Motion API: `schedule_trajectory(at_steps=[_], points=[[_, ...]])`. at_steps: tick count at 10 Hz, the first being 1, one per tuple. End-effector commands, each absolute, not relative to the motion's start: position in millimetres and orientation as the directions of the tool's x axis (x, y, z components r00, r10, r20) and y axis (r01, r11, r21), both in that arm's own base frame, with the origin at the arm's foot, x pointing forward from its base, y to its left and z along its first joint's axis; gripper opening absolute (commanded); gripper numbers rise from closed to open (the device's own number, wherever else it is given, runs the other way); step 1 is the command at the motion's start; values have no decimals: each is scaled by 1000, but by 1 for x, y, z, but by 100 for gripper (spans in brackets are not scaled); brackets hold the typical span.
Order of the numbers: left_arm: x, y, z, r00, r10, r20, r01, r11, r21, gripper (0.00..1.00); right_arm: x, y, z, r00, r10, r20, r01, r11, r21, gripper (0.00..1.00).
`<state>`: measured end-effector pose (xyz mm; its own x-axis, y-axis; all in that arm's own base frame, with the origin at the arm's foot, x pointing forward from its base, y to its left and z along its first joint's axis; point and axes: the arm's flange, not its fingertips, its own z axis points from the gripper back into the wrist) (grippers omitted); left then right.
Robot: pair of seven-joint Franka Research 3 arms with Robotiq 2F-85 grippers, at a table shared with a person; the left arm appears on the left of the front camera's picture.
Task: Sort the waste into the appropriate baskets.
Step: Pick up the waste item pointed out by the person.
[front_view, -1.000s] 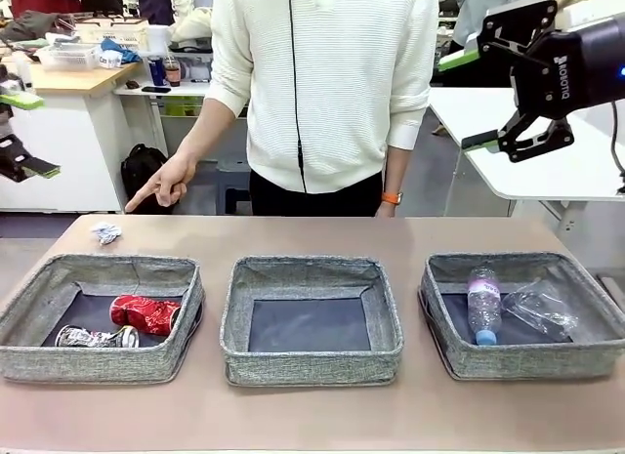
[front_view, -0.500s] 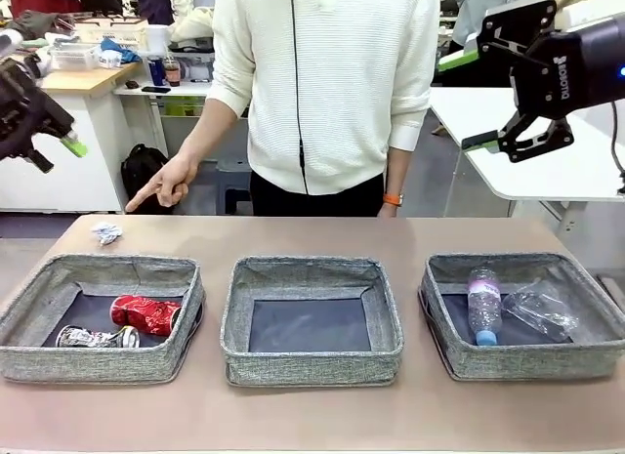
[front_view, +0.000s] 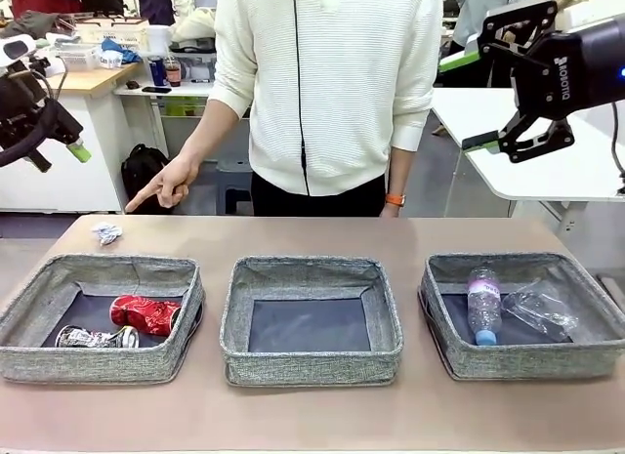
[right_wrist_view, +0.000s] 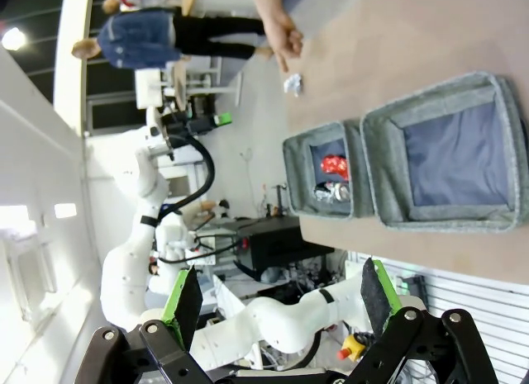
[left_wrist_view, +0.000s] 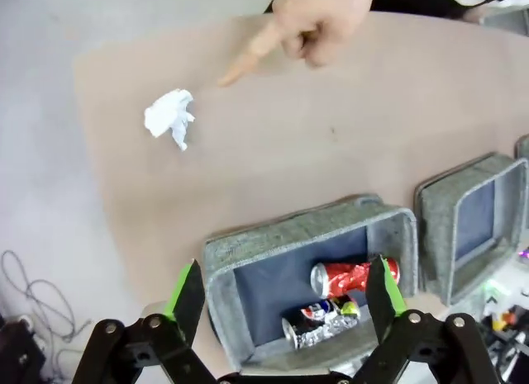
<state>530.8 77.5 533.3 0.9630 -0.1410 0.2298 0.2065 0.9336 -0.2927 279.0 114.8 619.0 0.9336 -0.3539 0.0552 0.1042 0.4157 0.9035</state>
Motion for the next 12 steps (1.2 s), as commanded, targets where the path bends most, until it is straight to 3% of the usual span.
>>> schedule_trajectory(at_steps=[1, 8, 12], points=[[537, 73, 523, 966, -189, 177, 216, 964, -153, 100, 282, 116, 621, 937, -344, 65, 84, 401, 912, 100], [591, 94, 466, 954, -301, 1, 297, 943, -152, 100, 282, 116, 621, 937, -344, 65, 84, 401, 912, 100], [613, 105, 422, 956, -294, 1, 290, 943, -165, 100, 282, 116, 621, 937, -344, 65, 84, 401, 912, 100]])
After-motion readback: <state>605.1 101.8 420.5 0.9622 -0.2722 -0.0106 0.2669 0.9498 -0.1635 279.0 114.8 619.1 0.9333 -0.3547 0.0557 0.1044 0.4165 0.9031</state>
